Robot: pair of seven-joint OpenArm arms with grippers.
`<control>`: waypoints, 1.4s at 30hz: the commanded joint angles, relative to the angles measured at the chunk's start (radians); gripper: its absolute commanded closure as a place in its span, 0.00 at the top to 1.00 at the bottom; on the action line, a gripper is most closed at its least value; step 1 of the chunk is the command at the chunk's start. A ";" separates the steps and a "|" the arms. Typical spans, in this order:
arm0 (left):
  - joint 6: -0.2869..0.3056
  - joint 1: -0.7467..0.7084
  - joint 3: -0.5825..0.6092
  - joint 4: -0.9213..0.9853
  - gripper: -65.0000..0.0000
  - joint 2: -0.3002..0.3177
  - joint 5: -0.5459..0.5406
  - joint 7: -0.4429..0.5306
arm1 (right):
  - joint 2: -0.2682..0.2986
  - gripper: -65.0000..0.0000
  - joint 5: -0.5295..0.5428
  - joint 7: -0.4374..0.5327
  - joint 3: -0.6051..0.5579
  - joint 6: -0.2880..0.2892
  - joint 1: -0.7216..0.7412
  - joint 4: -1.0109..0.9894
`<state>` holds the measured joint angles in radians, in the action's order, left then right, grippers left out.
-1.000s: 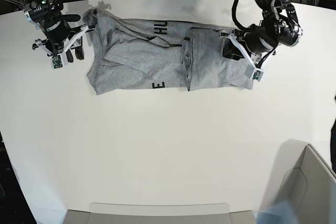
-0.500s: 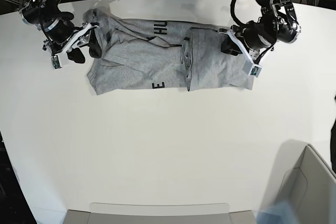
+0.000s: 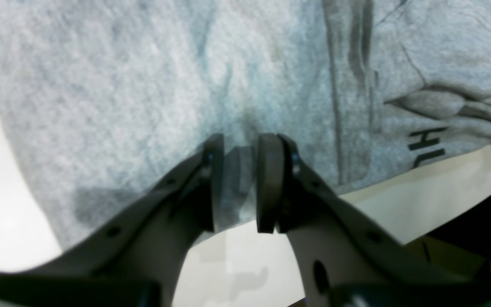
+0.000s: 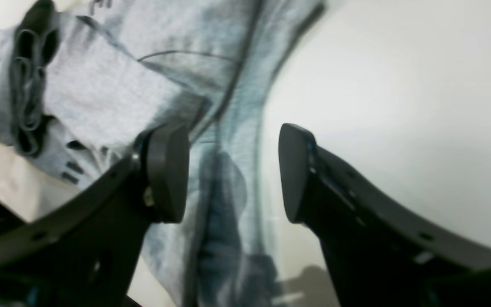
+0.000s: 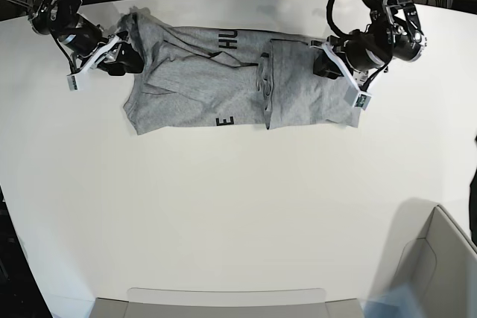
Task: Fold the T-shirt properly
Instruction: 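Grasp the other strip end with the right gripper and fold it inward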
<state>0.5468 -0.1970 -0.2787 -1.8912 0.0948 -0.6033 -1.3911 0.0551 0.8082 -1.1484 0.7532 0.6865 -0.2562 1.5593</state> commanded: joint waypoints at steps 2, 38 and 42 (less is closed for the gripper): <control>0.003 0.006 0.000 -0.015 0.20 0.004 -0.016 -0.005 | 0.013 0.51 0.015 0.014 0.004 0.012 0.018 -0.032; 0.005 -0.034 0.000 -0.015 0.20 0.007 -0.020 -0.005 | -0.014 0.00 0.012 0.071 -0.182 -0.027 0.087 -0.086; 0.006 -0.034 -0.004 -0.018 0.20 0.007 -0.022 -0.005 | 0.052 0.00 0.012 0.115 -0.180 -0.097 0.099 -0.087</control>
<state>0.5503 -0.2356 -0.2779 -1.8912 0.0975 -0.6060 -1.3907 0.1020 0.7929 -1.0546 0.5686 0.5827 -0.1665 1.4574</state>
